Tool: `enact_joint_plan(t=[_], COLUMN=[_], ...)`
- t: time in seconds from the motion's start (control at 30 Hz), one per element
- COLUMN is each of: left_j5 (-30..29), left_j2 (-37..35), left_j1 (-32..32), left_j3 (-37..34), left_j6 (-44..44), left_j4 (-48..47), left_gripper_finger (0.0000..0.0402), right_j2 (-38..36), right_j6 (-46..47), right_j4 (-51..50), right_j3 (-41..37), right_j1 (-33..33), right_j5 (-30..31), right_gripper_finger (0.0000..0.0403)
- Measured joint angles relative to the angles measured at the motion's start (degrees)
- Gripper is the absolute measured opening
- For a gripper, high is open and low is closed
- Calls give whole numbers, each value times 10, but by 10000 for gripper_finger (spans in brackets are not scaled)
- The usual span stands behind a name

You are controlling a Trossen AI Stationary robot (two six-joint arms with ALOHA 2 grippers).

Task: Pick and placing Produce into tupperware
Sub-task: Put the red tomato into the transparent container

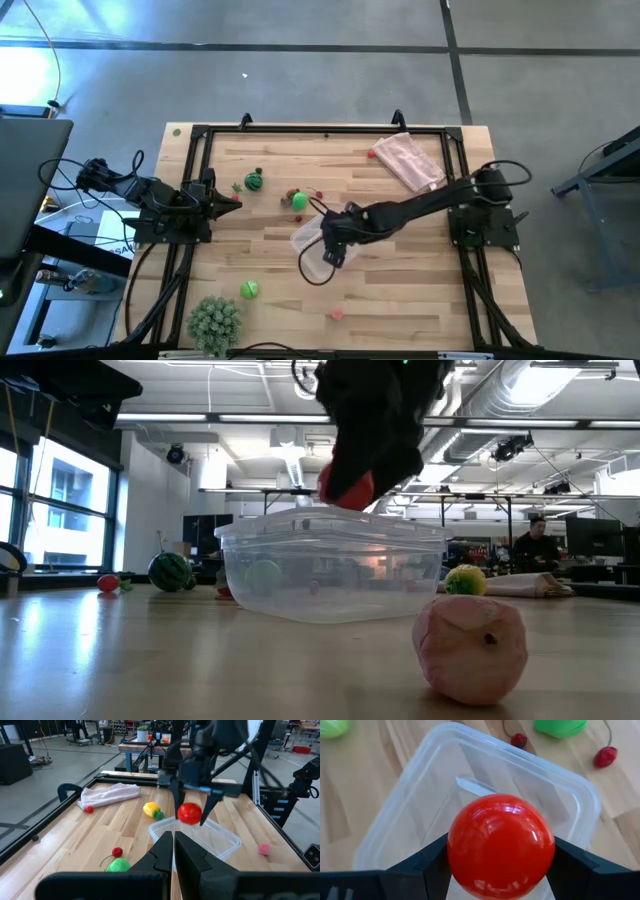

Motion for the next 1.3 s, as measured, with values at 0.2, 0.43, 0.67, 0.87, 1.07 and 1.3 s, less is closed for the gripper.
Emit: enact_joint_plan(t=[0.2,0.43,0.67,0.87,1.07,1.3], left_j5=[0,0,0,0,0,0], left_j2=[0,0,0,0,0,0], left_j1=[0,0,0,0,0,0], left_j3=[0,0,0,0,0,0], left_j6=[0,0,0,0,0,0], left_j4=[0,0,0,0,0,0], left_gripper_finger=[8,8,8,8,8,8], right_j2=[37,56,58,81,87,87], right_j6=[-21,-33,-49,-70,-105,-167], right_j4=[22,24,29,33,32,38], right_j3=[0,0,0,0,0,0], right_j1=[-22,-32,-31,-32,-32,-30], right_j5=[-45,-54,-62,-80,-82,-82], right_gripper_finger=[247,247,247,247,247,248])
